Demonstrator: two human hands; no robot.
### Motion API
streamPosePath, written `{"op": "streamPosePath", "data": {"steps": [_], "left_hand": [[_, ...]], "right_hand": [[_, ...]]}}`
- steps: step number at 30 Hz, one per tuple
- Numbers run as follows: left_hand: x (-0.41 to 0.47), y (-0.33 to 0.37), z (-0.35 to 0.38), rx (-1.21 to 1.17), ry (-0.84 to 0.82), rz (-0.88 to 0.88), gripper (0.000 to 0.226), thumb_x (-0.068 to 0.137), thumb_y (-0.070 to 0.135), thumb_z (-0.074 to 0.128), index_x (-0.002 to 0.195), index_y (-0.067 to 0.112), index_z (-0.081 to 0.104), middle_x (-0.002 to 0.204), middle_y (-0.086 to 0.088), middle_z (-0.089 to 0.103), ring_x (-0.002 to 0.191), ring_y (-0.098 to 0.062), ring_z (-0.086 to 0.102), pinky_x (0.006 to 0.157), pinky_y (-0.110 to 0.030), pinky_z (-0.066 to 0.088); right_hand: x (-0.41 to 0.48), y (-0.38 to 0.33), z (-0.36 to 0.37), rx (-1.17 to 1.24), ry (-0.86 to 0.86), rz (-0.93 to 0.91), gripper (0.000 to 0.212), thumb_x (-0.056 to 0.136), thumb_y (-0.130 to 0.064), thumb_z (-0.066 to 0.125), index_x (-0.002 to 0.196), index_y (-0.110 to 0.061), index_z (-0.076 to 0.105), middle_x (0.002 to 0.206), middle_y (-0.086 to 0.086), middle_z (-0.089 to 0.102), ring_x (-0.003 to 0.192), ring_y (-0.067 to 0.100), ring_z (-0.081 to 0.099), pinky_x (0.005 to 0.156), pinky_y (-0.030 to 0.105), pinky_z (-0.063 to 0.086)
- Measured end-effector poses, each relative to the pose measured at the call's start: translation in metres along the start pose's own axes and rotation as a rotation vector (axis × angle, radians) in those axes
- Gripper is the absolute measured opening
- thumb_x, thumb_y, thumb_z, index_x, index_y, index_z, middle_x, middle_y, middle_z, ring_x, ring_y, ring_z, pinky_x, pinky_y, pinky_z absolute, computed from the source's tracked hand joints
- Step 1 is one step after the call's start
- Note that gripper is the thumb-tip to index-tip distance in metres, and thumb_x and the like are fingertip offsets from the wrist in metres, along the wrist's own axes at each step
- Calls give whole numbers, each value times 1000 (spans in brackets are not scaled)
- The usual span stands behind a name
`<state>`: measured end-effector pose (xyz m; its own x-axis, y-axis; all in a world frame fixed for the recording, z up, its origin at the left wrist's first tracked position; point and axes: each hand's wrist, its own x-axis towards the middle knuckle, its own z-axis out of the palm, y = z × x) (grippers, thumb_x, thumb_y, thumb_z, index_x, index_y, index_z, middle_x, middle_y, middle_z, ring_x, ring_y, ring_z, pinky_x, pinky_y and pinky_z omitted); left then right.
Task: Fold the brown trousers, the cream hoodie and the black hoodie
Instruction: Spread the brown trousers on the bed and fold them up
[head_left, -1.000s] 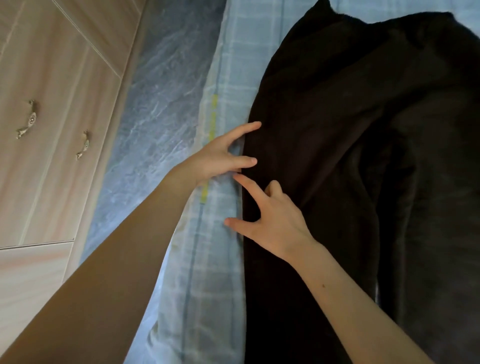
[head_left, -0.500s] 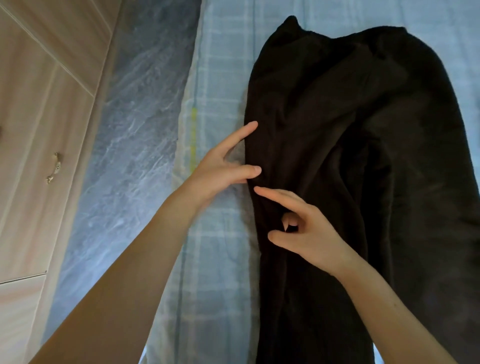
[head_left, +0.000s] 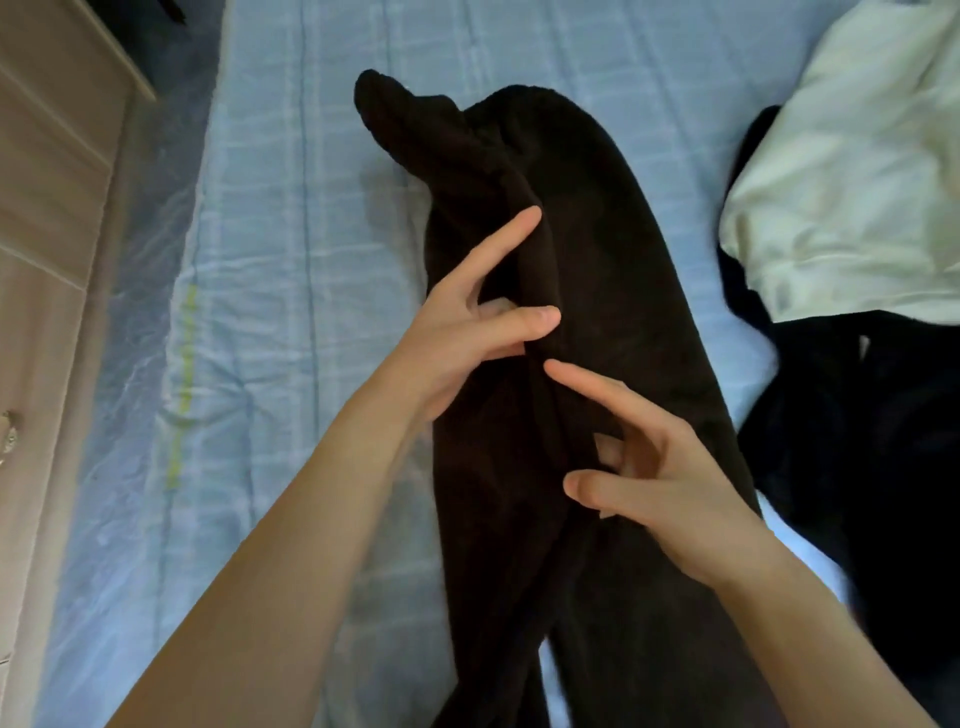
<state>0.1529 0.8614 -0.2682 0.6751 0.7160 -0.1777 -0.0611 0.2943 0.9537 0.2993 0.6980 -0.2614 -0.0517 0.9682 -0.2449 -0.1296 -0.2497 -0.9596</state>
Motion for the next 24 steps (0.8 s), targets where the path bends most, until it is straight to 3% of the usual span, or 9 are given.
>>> {"op": "streamPosePath", "data": {"steps": [4, 7, 8, 11, 13, 14, 16, 19, 24], "left_hand": [[48, -17, 71, 97, 5, -2, 73, 79, 20, 81, 136, 54, 49, 150, 17, 37, 100, -35, 66, 89, -37, 58], [82, -54, 109, 249, 59, -37, 76, 82, 16, 79, 143, 45, 45, 156, 17, 24, 77, -13, 64, 80, -25, 59], [91, -69, 118, 321, 81, -52, 77, 82, 15, 78, 145, 41, 43, 157, 15, 22, 73, -8, 62, 80, -25, 59], [108, -101, 131, 514, 138, -67, 77, 83, 20, 79, 147, 39, 41, 158, 13, 22, 74, -6, 57, 88, -24, 55], [113, -110, 133, 557, 166, -60, 76, 82, 25, 79, 146, 42, 41, 155, 16, 24, 71, 0, 55, 85, -18, 53], [115, -111, 133, 567, 168, -59, 77, 82, 26, 79, 146, 43, 41, 153, 17, 24, 69, 3, 56, 82, -13, 52], [116, -111, 134, 576, 155, -56, 78, 82, 28, 79, 146, 44, 38, 149, 20, 23, 68, 9, 56, 75, -6, 48], [117, -113, 132, 555, 147, -57, 78, 82, 26, 79, 146, 43, 39, 148, 22, 22, 68, 8, 56, 73, -6, 48], [118, -106, 134, 527, 107, -125, 76, 84, 17, 77, 147, 37, 40, 158, 10, 20, 63, 7, 55, 73, -11, 52]], "right_hand": [[-25, 1, -74, -9, 102, 63, 75, 75, -11, 76, 138, -45, 54, 127, 20, 60, 77, 21, 56, 64, 32, 52], [-28, 24, -127, 1, 244, 167, 68, 82, 0, 70, 132, -46, 60, 106, 46, 53, 86, 35, 54, 89, 54, 56], [-27, 35, -140, -4, 288, 190, 68, 84, 7, 67, 129, -44, 63, 100, 42, 58, 87, 37, 57, 90, 59, 55], [-21, 61, -160, -46, 363, 224, 66, 85, 13, 63, 126, -38, 66, 81, 22, 70, 83, 36, 64, 77, 42, 63], [-18, 72, -159, -128, 379, 202, 65, 86, 8, 65, 130, -39, 63, 70, 15, 67, 71, 26, 63, 74, 38, 62], [-18, 75, -157, -177, 395, 177, 64, 86, 3, 68, 132, -40, 60, 69, -4, 68, 67, 15, 62, 70, 32, 59], [-22, 78, -148, -246, 406, 136, 68, 82, -10, 78, 138, -41, 54, 90, -33, 65, 77, -2, 64, 72, 18, 54], [-24, 80, -145, -296, 367, 109, 82, 76, -10, 84, 144, -38, 48, 126, -20, 62, 104, 0, 64, 87, 19, 55], [-24, 79, -157, -315, 329, 131, 83, 78, -8, 83, 145, -40, 46, 127, -13, 63, 81, -1, 59, 81, 20, 54]]}}
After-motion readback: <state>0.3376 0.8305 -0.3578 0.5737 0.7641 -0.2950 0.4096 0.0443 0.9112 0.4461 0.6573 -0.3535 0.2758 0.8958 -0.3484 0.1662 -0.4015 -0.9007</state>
